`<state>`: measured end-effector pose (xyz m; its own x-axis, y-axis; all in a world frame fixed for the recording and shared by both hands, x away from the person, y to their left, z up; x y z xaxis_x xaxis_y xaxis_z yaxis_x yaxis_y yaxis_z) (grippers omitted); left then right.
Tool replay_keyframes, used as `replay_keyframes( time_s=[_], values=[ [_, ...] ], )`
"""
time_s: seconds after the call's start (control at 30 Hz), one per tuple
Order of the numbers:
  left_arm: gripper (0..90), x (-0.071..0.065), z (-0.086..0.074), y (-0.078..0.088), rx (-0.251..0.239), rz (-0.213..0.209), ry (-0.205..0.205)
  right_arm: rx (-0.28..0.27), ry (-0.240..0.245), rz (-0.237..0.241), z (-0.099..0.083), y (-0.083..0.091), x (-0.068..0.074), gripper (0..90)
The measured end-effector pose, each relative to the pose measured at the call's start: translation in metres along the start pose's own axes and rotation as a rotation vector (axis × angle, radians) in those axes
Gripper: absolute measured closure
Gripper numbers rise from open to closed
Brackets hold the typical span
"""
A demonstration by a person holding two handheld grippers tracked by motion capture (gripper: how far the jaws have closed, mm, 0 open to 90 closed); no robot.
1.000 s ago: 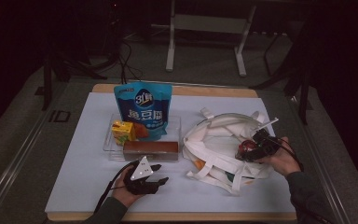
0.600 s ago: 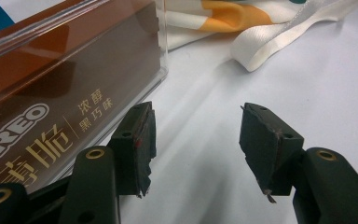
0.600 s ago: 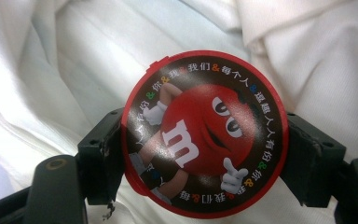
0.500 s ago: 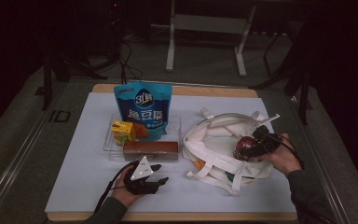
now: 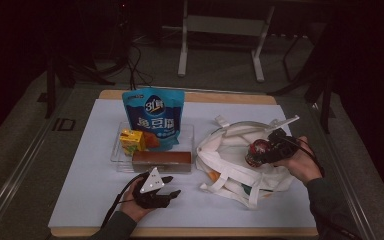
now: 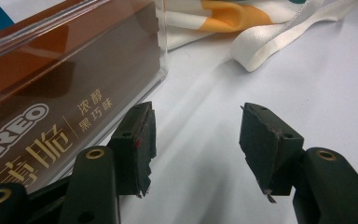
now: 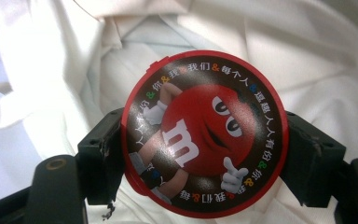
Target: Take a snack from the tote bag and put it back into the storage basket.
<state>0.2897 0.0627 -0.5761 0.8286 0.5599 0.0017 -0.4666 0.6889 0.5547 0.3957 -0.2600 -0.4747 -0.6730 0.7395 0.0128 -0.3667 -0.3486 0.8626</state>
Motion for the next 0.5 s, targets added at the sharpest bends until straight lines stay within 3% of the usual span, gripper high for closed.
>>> replay_keyframes(
  time_s=[0.5],
  values=[
    [45.1,0.000,0.000,0.000,-0.001,-0.001,0.001,-0.036,0.072,0.024,0.029,0.012,0.026,25.5]
  ],
)
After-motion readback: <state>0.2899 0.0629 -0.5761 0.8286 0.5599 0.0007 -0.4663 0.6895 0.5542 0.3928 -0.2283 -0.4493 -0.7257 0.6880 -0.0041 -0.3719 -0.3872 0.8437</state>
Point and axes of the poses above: each handheld gripper's, and its own axes: y roughly backward along the jaws, z roughly out of its top, x roughly to its left, the point moved 7 cm from there along -y, roughly forward along the jaws, and after that the axes turned 1 degree about x, right-handed, at the moved point
